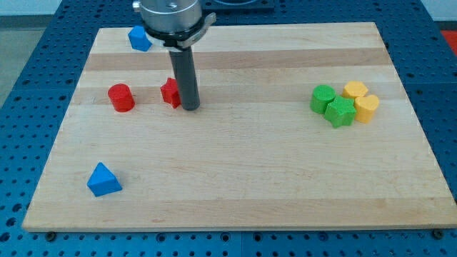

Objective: Place the red star at the right side of the red circle

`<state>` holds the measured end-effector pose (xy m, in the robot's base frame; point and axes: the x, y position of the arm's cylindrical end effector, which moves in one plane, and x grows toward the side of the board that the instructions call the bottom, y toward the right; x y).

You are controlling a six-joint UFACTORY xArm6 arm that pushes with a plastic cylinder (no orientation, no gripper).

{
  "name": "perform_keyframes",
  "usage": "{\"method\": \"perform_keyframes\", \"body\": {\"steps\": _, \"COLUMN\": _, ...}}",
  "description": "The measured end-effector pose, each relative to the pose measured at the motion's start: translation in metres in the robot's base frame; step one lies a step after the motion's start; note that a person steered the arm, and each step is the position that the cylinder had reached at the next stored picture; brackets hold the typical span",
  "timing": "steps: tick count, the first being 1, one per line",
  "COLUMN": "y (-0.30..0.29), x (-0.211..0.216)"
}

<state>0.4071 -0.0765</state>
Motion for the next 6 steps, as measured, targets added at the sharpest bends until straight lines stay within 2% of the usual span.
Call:
{"method": "perform_keyframes", "body": {"steps": 2, "y": 0.0, "x": -0.03}}
{"method": "perform_keyframes", "body": {"steps": 6, "y": -0.063, "x": -0.027}}
